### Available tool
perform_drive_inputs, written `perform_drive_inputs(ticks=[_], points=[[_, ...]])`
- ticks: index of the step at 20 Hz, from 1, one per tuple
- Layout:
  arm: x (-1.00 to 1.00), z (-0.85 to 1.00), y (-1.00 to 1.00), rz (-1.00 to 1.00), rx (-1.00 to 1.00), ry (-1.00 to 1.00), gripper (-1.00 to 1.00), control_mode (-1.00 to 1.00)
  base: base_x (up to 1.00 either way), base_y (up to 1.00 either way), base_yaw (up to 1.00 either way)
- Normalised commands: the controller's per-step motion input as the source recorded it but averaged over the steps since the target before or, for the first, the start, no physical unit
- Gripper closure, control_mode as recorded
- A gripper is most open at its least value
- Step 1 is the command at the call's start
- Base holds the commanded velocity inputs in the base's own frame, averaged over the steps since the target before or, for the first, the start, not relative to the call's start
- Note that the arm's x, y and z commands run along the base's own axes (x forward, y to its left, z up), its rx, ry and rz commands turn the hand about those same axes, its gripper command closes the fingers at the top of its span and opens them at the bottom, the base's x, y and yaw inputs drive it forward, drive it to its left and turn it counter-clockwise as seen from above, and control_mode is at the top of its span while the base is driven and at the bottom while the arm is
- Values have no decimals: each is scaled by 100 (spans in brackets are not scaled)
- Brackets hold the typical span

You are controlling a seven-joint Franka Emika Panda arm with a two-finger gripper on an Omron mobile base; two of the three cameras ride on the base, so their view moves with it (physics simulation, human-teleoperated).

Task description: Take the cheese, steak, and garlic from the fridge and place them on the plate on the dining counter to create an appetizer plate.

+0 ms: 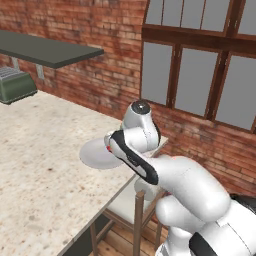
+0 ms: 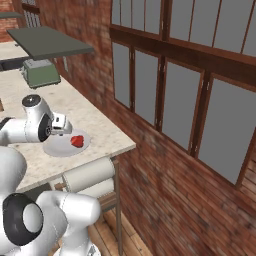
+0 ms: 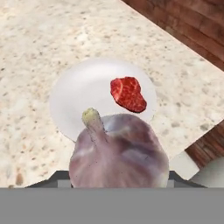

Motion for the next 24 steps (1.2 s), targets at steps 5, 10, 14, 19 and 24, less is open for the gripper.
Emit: perform_drive_inputs(ticks=[5,10,14,19,24], points=[[71,-55,30,5,1,13,100,-100,0,0,0],[54,-46,47,1,0,13,100,-100,0,0,0],[53,-37,46,0,0,9,100,-100,0,0,0],[61,-46,39,0,0,5,100,-100,0,0,0],[66,-55,32,0,-1,4,100,-100,0,0,0]])
